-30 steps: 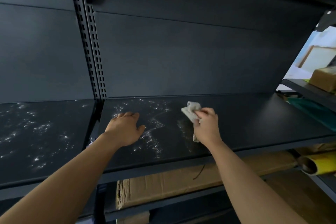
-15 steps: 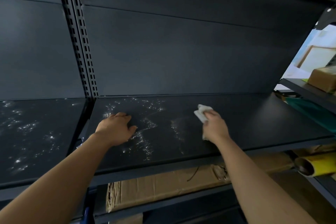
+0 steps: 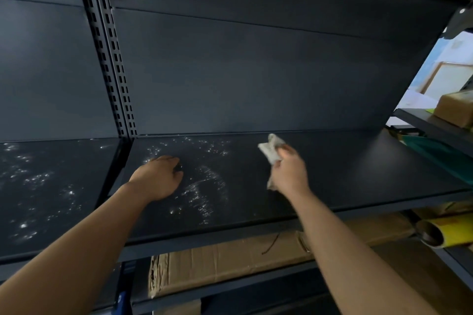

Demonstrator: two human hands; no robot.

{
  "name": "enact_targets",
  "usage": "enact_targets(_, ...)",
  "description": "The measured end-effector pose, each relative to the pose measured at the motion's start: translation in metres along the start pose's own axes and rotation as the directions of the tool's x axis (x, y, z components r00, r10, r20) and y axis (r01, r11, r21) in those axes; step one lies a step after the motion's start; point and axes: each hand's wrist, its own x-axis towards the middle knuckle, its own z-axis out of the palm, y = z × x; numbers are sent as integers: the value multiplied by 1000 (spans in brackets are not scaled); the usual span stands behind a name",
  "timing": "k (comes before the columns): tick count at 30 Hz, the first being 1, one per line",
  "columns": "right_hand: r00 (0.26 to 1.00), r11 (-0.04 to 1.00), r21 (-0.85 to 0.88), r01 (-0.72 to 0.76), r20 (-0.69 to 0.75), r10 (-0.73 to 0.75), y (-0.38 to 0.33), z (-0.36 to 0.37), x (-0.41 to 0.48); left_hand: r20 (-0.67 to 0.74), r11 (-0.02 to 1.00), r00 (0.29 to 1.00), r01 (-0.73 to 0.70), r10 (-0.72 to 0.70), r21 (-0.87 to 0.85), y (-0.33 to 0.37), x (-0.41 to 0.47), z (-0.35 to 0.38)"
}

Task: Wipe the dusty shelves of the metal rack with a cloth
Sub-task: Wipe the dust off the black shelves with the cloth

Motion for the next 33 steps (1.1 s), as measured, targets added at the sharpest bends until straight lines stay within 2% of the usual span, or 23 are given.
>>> enact_targets(2, 990, 984, -116, -133, 35, 138, 24, -9, 16, -5, 1000, 1000, 10, -10, 21, 2, 3, -2)
enact_targets(4, 978, 969, -174, -173, 87, 190, 29, -1, 18, -4, 999, 1000, 24, -24, 37, 3, 7, -2)
enact_targets(6, 984, 978, -181, -108, 123, 131, 15, 17, 16, 3, 998, 999, 39, -39, 40, 4, 12, -2)
enact_targets(8, 982, 992, -122, 15, 190, 8, -6, 38, 14, -3, 998, 999, 49, -48, 39, 6, 16, -2)
enact_targets(10, 947, 991, -15, 136, 296, -125, -31, 54, 8, -24, 998, 998, 58, -57, 39, 8, 19, -2)
enact_targets(12, 902, 978, 128, 162, 382, -200, -41, 60, 7, -36, 998, 998, 60, -59, 37, 7, 20, -2)
enact_targets(14, 937, 970, 210, 119, 299, -180, -31, 54, 19, -42, 998, 997, 59, -58, 37, 5, 20, -1)
enact_targets(16, 994, 990, 141, 22, 100, -36, 4, 40, 46, -44, 998, 997, 59, -58, 28, 2, 19, -1)
enact_targets(17, 998, 993, 99, -58, 17, 57, 23, 31, 59, -43, 998, 997, 60, -59, 21, 2, 19, -1)
enact_targets(19, 977, 978, 19, -207, -40, 207, 53, 18, 79, -44, 998, 997, 64, -64, 7, 1, 18, -1)
enact_targets(22, 952, 944, -128, -303, 10, 307, 66, 25, 105, -47, 998, 997, 67, -67, -2, 1, 19, -2)
enact_targets(24, 959, 945, -206, -255, 68, 274, 55, 37, 116, -48, 997, 996, 73, -74, -10, 0, 19, -1)
enact_targets(27, 963, 963, -232, -138, 195, 186, 31, 63, 128, -52, 997, 995, 80, -81, -19, -1, 18, 1)
enact_targets(31, 950, 970, -201, -135, 253, 184, 12, 85, 126, -63, 995, 994, 88, -90, -45, -1, 16, 3)
enact_targets(33, 954, 975, -220, -41, 280, 103, 7, 89, 119, -58, 995, 994, 87, -90, -40, 0, 16, 4)
